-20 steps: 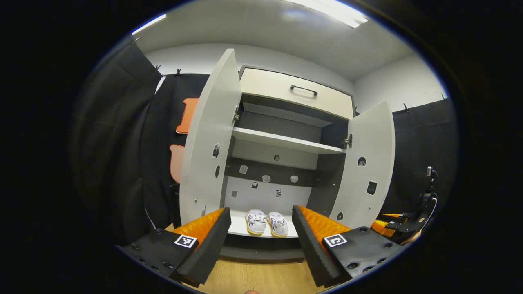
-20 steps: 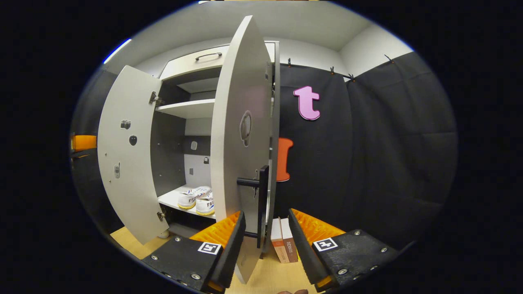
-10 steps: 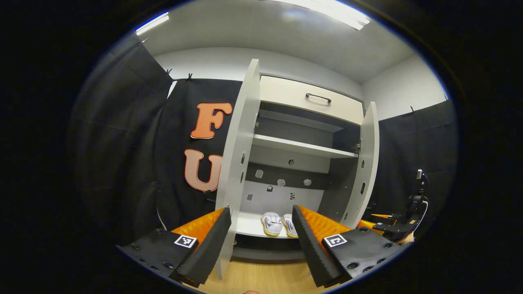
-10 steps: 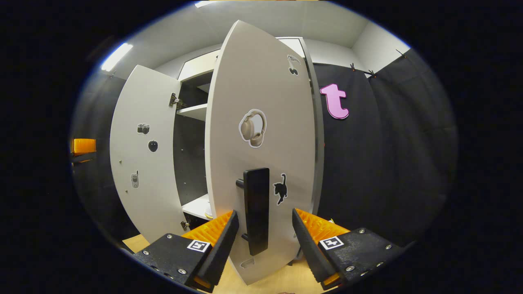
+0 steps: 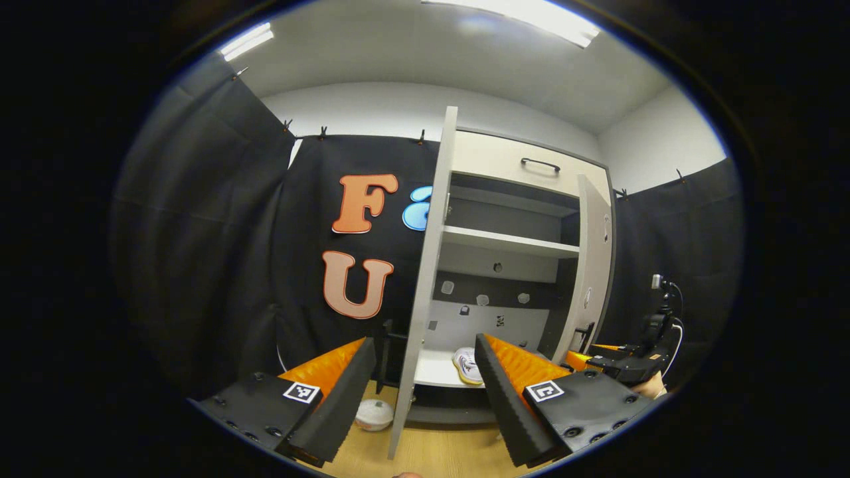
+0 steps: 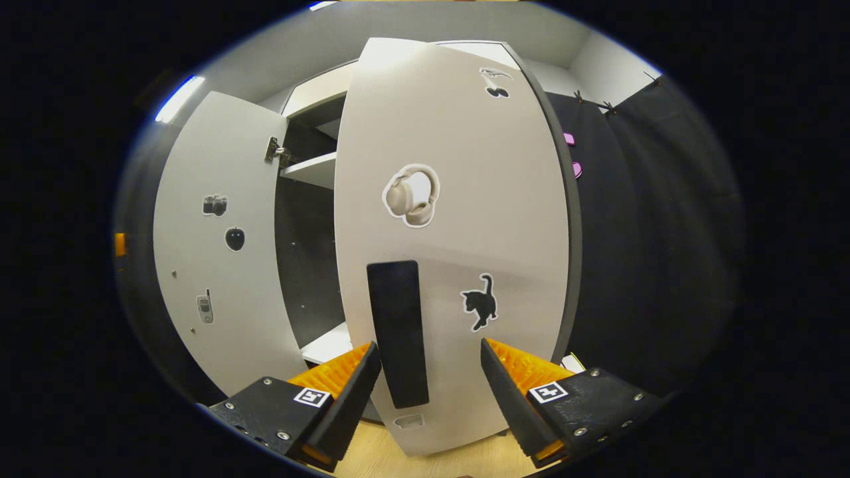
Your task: Grab one shoe with the right hand and put it into the shoe cabinet, grab the other shoe with the left hand and put it into the shoe cabinet; then close the right door with the right hand and the left door with the left hand.
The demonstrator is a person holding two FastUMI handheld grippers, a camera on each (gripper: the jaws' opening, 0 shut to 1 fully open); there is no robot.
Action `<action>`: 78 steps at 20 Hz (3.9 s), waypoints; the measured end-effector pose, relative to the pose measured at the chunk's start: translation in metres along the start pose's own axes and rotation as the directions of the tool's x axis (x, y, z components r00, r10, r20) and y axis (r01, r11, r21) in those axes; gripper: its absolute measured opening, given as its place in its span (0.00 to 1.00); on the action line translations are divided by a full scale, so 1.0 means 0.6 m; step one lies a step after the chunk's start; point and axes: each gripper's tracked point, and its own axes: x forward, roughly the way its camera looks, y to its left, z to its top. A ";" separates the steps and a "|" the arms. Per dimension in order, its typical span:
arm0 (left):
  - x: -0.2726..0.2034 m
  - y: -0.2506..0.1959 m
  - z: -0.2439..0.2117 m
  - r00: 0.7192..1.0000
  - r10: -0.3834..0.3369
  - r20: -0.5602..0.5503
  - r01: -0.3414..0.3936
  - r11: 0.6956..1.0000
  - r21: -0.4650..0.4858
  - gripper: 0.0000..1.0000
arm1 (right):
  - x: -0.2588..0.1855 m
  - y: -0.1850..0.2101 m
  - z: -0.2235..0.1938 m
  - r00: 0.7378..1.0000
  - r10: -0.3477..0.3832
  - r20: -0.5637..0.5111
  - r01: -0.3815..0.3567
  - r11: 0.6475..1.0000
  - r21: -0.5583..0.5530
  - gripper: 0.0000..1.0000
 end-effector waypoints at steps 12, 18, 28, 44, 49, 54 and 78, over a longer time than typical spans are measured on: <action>0.045 0.110 -0.060 1.000 -0.002 -0.021 0.003 0.999 0.048 0.95 | 0.068 0.002 -0.016 0.993 -0.114 -0.005 0.114 0.993 0.042 0.92; 0.083 0.130 -0.103 0.994 -0.056 -0.091 0.058 0.998 0.023 0.97 | 0.092 0.013 -0.016 0.983 -0.181 -0.001 0.181 0.983 0.034 0.92; 0.129 0.114 -0.145 0.972 -0.175 -0.156 0.173 0.985 -0.025 0.99 | 0.074 0.033 0.022 0.971 -0.230 0.068 0.229 0.973 0.022 0.92; 0.139 0.095 -0.159 0.953 -0.245 -0.177 0.227 0.967 -0.119 0.99 | -0.037 0.047 0.084 0.964 -0.224 0.141 0.238 0.967 -0.089 0.92; 0.134 0.045 -0.165 0.937 -0.295 -0.186 0.278 0.954 -0.113 0.96 | -0.071 0.039 0.105 0.959 -0.222 0.175 0.241 0.966 -0.095 0.92; 0.142 0.001 -0.169 0.923 -0.333 -0.195 0.323 0.943 -0.081 0.96 | -0.107 0.014 0.108 0.953 -0.234 0.191 0.255 0.962 -0.095 0.92; 0.282 -0.244 -0.245 0.899 -0.358 -0.250 0.359 0.932 -0.045 1.00 | -0.236 -0.136 0.084 0.933 -0.310 0.182 0.319 0.947 -0.023 0.92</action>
